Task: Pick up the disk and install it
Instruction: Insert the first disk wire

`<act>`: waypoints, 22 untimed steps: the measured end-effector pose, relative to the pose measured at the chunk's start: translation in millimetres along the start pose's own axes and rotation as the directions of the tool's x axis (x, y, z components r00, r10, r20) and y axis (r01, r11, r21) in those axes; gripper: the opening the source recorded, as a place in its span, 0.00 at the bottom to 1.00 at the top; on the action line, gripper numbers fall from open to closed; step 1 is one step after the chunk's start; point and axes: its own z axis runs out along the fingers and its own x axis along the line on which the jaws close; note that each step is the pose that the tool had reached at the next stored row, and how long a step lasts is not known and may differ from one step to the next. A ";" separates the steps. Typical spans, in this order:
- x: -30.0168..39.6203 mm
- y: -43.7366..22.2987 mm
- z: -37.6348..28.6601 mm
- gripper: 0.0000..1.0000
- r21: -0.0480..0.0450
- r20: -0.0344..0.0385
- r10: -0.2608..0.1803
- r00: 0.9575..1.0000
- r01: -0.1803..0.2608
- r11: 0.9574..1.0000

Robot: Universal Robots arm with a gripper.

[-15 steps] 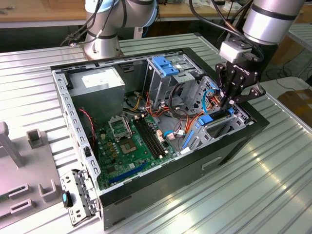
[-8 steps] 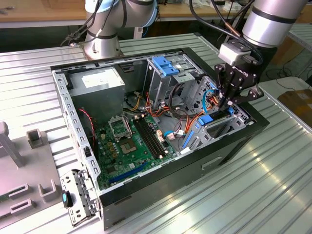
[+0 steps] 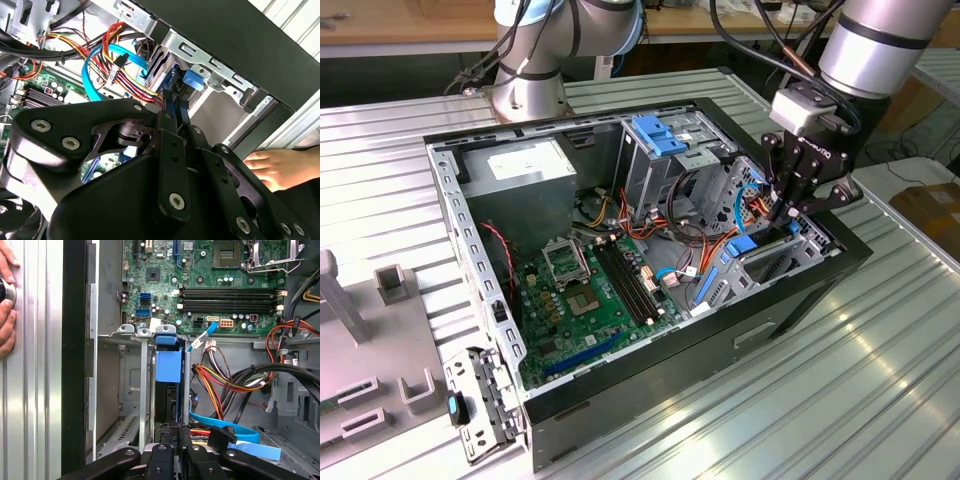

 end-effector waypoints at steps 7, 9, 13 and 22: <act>0.4 -0.4 1.1 0.16 0.000 0.000 0.002 1.000 -0.002 1.000; 0.3 -0.5 0.9 0.16 0.001 0.000 0.002 1.000 -0.002 1.000; -0.3 -0.5 0.7 0.16 0.002 0.000 0.003 1.000 -0.003 1.000; -0.6 -0.1 0.6 0.16 0.003 0.000 -0.009 1.000 0.009 1.000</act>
